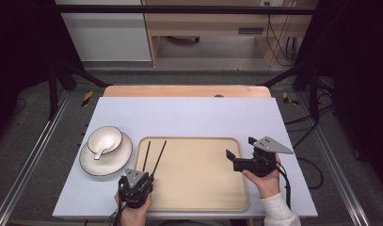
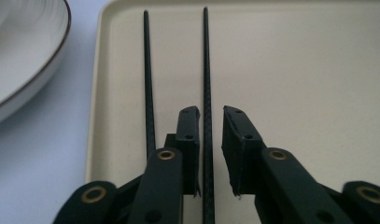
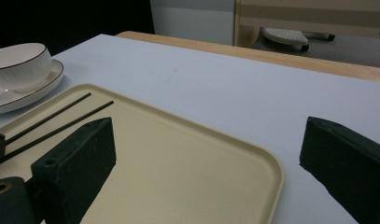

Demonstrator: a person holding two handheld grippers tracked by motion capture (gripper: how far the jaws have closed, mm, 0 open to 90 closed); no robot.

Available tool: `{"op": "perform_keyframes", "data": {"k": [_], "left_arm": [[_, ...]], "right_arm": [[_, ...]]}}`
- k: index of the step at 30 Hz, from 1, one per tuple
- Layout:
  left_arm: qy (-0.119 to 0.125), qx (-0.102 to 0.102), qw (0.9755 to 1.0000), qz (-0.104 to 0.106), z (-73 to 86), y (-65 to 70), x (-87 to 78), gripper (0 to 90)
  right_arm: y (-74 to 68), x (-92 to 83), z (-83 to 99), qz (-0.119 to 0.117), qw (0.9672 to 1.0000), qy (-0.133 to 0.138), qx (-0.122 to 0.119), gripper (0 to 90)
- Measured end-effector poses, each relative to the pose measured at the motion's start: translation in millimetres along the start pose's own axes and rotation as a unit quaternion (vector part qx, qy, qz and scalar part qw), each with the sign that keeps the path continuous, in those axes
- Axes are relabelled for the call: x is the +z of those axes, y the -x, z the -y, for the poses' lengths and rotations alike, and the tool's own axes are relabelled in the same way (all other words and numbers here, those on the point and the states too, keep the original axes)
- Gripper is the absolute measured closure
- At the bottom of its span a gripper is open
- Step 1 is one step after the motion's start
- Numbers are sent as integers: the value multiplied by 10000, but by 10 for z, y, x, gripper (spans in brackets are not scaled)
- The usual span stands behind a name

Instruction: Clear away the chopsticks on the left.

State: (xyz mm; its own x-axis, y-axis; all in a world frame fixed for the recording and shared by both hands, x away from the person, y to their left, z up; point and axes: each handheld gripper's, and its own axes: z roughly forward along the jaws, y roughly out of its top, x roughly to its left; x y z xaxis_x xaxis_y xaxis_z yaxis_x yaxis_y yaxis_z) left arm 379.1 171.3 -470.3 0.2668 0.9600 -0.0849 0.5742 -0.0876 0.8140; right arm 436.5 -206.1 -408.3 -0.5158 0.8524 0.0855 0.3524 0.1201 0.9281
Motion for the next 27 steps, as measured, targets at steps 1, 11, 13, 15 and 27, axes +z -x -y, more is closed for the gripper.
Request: {"op": "perform_keyframes", "data": {"k": [1, 11, 13, 15, 27], "left_arm": [[46, 36, 10000, 68, -38, -14, -24, 720], [423, 706, 9918, 973, -350, -200, -221, 469], [402, 799, 9899, 1102, -374, -248, -223, 401], [434, 889, 9885, 1148, -405, -285, -236, 339], [391, 1297, 9820, 1317, -576, -546, -294, 178]], "right_arm": [[1, -2, 0, 3, 10000, 7, -6, 38], [16, -27, -12, 5, 10000, 61, 53, 35], [21, -31, -12, -4, 10000, 64, 70, 33], [20, -30, -11, 13, 10000, 60, 67, 30], [51, -75, -27, 31, 9999, 96, 93, 26]]}}
